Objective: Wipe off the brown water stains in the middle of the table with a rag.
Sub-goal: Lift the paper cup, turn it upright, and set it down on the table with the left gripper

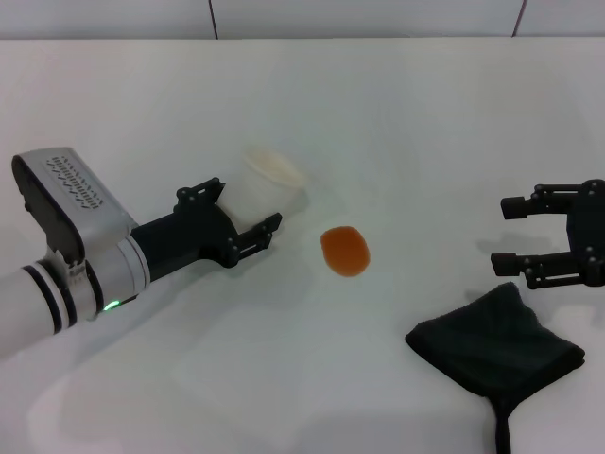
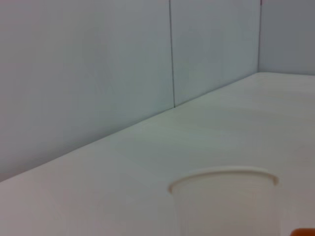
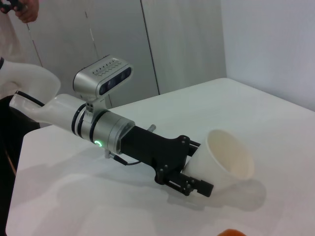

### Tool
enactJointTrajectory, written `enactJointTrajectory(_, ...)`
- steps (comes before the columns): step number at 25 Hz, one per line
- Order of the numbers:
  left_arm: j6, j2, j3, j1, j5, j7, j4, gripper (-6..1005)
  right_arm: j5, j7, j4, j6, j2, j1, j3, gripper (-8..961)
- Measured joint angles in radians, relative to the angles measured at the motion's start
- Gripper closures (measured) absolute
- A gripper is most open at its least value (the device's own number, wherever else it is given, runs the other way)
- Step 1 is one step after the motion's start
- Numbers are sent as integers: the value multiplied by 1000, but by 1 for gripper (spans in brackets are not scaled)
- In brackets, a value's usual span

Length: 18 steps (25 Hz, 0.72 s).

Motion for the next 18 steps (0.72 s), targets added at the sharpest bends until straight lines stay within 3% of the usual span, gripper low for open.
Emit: enactJointTrajectory(18,28,-6,0,75,-10,87,8,308,-1,-4,0,1,-2,-7,2,174)
